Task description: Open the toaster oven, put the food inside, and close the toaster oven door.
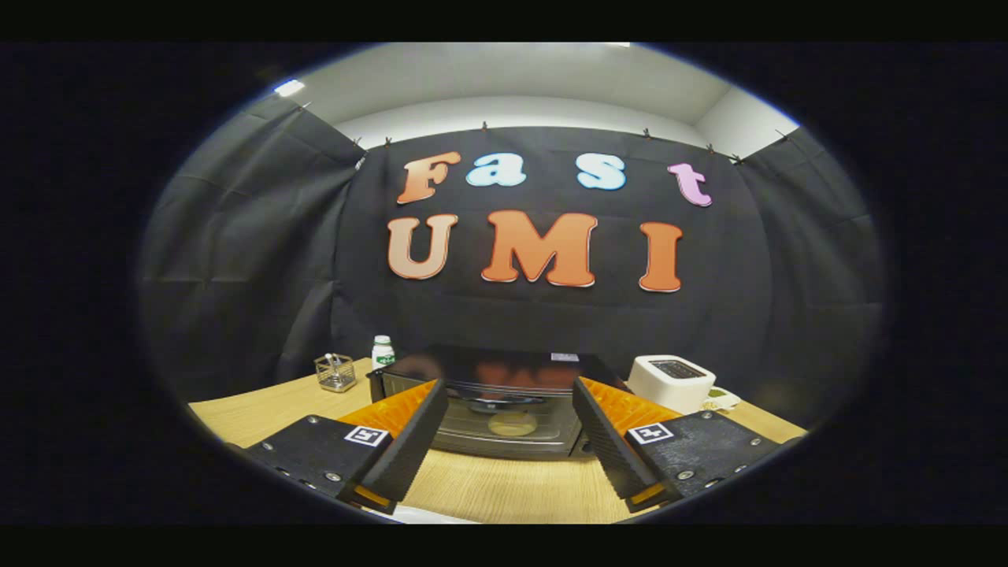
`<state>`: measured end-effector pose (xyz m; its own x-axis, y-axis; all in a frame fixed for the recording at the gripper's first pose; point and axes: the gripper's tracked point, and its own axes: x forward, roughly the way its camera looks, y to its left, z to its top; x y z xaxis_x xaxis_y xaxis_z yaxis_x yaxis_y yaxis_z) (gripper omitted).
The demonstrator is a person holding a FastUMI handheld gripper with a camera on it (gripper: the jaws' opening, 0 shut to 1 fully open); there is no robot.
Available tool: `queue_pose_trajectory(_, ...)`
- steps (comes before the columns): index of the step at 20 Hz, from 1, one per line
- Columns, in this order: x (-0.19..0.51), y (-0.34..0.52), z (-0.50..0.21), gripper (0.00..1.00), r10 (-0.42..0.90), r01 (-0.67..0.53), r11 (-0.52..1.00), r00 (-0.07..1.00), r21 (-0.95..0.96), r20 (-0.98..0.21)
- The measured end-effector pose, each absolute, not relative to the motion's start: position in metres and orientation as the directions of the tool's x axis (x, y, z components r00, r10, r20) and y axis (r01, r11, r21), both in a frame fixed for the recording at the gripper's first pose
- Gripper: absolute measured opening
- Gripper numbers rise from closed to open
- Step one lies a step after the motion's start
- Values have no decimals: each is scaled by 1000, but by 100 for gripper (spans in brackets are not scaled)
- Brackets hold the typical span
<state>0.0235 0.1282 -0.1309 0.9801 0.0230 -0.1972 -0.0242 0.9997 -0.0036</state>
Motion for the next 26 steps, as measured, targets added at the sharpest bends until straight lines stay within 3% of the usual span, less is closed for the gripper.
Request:
queue_pose_trajectory(9,-13,118,-72,97,55,-56,998,995,-7,-80)
queue_pose_trajectory(26,-40,99,-37,98,70,-69,997,997,25,-35)
